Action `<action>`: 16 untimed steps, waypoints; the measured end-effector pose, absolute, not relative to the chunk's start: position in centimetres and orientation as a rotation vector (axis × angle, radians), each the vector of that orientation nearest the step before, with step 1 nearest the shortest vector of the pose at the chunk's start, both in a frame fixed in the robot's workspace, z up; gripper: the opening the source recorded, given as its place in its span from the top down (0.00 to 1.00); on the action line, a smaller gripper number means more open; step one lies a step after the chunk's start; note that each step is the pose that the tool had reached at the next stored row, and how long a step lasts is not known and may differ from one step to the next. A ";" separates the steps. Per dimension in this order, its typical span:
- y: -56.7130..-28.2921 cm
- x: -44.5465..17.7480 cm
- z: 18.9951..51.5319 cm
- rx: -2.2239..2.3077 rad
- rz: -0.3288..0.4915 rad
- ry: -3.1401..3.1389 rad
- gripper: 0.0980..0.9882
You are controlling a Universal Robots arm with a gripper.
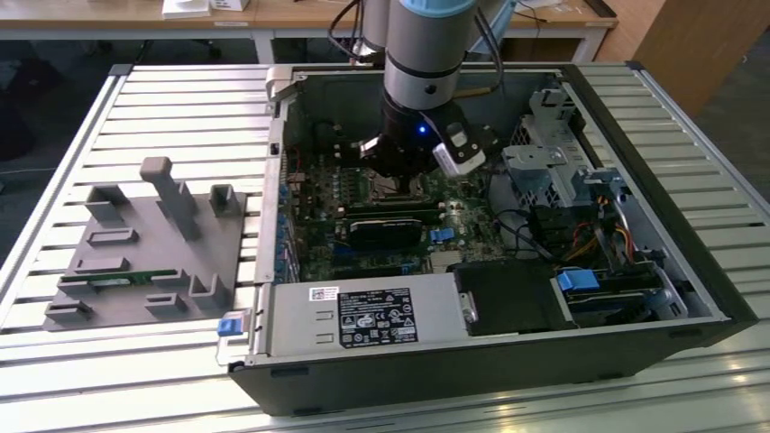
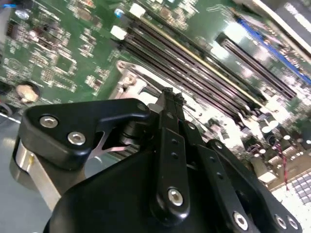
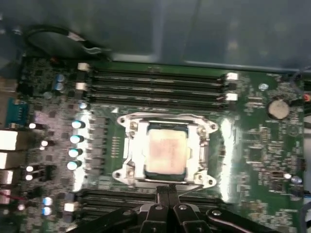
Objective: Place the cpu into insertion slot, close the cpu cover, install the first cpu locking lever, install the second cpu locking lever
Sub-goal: 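Install the second cpu locking lever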
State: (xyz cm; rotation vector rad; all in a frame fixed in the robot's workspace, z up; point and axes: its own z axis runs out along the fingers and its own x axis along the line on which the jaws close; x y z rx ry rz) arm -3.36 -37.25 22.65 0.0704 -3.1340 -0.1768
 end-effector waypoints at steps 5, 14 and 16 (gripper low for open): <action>-37.4 -4.3 22.6 0.071 -0.177 -3.134 0.97; -38.2 -4.9 22.4 0.070 -0.202 -3.133 0.97; -38.2 -5.0 22.3 0.070 -0.203 -3.133 0.97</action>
